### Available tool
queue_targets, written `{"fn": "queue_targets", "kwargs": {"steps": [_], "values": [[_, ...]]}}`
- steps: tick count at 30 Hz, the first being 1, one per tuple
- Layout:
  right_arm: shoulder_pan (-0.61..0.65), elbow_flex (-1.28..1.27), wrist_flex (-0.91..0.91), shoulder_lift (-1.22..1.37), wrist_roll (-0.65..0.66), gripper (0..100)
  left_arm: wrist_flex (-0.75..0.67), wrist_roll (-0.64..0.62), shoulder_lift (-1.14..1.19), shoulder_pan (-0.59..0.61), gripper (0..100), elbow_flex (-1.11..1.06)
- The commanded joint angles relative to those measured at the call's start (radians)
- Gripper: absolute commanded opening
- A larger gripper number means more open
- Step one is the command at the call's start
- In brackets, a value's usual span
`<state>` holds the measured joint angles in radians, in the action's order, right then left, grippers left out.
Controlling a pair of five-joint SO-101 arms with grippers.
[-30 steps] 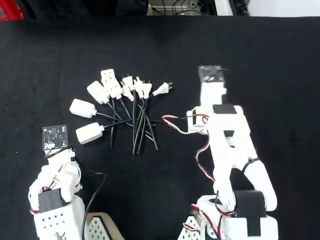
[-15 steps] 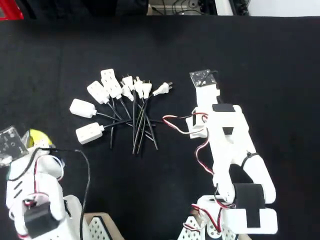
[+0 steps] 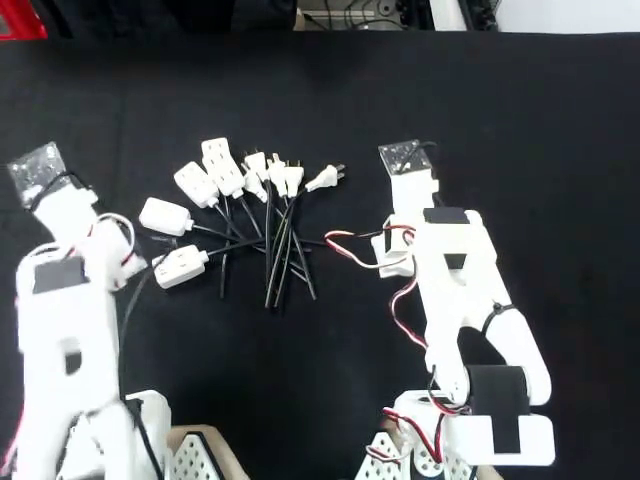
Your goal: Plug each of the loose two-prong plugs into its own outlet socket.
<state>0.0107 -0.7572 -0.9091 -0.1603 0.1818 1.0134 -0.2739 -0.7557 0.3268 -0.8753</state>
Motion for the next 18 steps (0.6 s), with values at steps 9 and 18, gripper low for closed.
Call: {"fn": "queue_targets", "kwargs": {"steps": [9,18], "values": [[-0.009,0.05,-0.005,0.001,0.008,1.4,0.078,-0.206,0.404,-0.044,3,0.222],[-0.009,0.05,-0.005,0.001,0.008,1.4,0.002,-0.433,0.485,-0.122,3,0.386]]}}
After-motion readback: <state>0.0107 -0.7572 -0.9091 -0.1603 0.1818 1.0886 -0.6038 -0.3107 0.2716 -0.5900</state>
